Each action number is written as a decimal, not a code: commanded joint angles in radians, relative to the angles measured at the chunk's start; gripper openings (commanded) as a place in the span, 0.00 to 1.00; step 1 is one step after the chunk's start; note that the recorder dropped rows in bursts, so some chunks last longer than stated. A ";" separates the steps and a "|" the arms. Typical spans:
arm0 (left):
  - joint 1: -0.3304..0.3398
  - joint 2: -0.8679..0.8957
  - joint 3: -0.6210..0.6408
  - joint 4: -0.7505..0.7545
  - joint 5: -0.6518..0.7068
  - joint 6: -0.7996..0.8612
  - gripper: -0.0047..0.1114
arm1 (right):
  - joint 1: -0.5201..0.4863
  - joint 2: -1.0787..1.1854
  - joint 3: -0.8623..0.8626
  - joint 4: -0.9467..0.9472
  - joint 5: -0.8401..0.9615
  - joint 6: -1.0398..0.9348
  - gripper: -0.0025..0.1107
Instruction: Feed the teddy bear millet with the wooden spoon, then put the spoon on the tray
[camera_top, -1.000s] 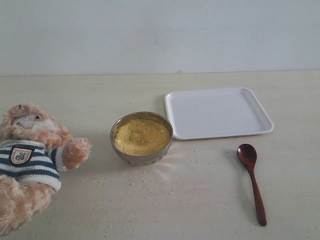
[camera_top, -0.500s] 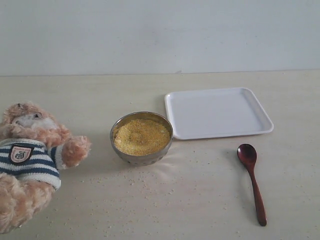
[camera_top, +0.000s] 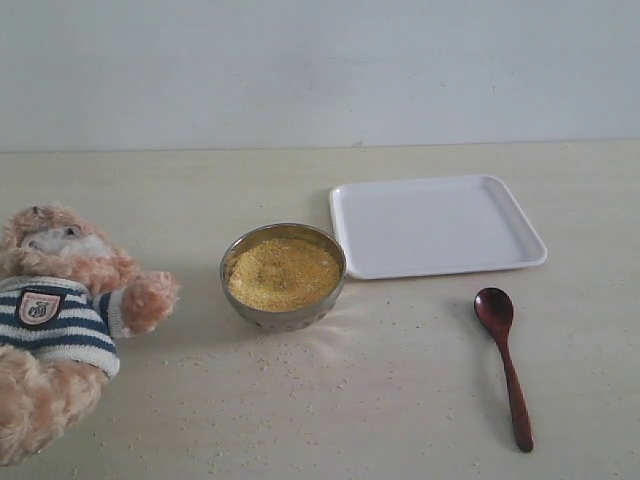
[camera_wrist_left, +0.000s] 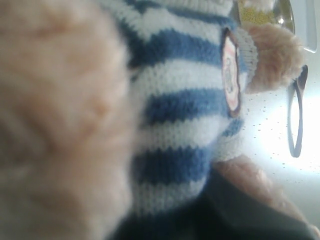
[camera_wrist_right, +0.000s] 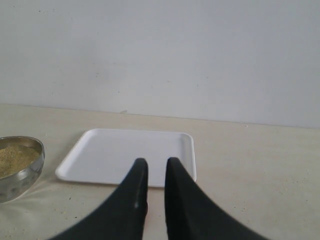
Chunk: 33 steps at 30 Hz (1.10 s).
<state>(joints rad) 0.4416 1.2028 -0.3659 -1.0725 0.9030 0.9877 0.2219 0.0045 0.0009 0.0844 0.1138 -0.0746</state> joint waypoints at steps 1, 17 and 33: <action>0.001 -0.010 0.003 -0.021 0.005 0.000 0.11 | -0.003 -0.004 -0.001 0.014 -0.045 0.012 0.15; 0.001 -0.010 0.003 -0.021 0.005 0.000 0.11 | -0.003 -0.004 -0.001 0.233 -0.103 0.479 0.15; 0.001 -0.010 0.003 -0.021 0.005 0.000 0.11 | -0.003 0.543 -0.418 0.239 0.453 0.134 0.15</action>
<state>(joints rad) 0.4416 1.2028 -0.3659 -1.0725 0.9006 0.9877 0.2219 0.3935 -0.3196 0.3391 0.4558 0.1715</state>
